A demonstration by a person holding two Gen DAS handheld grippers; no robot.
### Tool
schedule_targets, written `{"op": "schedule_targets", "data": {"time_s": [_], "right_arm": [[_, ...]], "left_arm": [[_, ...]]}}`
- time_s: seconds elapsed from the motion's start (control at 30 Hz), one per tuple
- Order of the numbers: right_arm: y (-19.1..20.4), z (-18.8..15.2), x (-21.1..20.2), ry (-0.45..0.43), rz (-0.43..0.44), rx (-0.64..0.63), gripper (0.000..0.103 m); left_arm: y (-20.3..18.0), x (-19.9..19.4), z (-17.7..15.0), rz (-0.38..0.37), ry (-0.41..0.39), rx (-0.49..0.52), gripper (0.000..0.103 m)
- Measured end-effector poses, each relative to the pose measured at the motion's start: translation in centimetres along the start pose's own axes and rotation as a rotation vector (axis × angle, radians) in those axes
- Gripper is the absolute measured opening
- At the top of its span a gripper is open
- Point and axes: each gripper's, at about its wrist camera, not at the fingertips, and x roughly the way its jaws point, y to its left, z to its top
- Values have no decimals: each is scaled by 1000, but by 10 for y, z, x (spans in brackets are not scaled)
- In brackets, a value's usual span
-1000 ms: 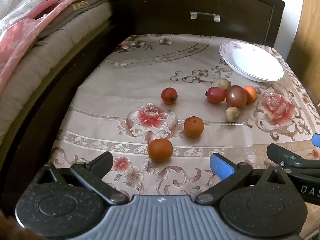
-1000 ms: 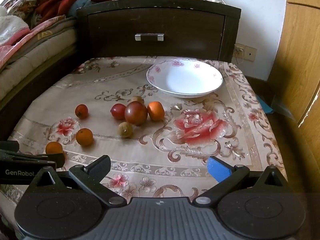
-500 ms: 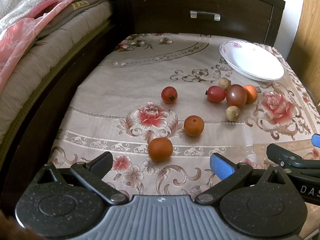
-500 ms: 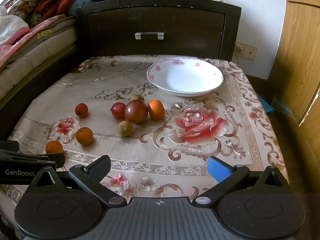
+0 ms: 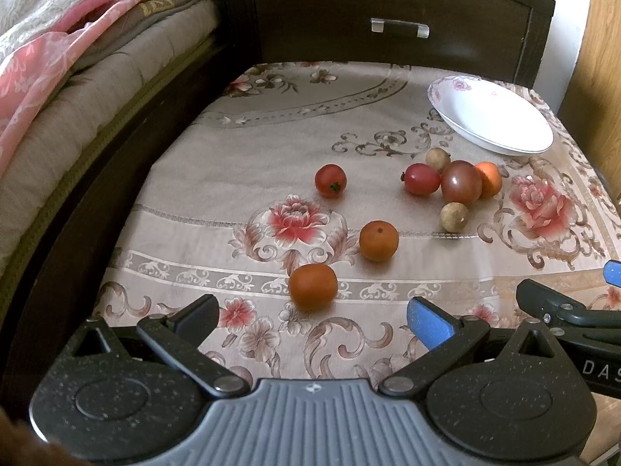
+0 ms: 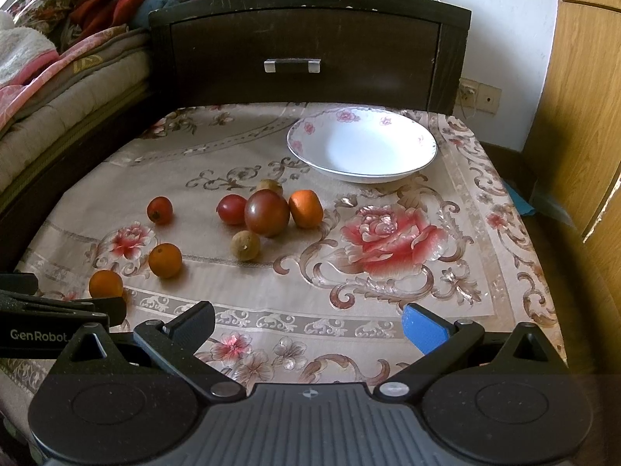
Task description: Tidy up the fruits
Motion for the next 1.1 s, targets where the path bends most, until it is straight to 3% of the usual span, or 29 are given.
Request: {"op": "schedule_targets", "data": {"time_s": [1.1], "right_arm": [[8, 9, 16, 39, 52, -35, 96]], "left_arm": [[15, 9, -4, 4, -5, -20, 103]]}}
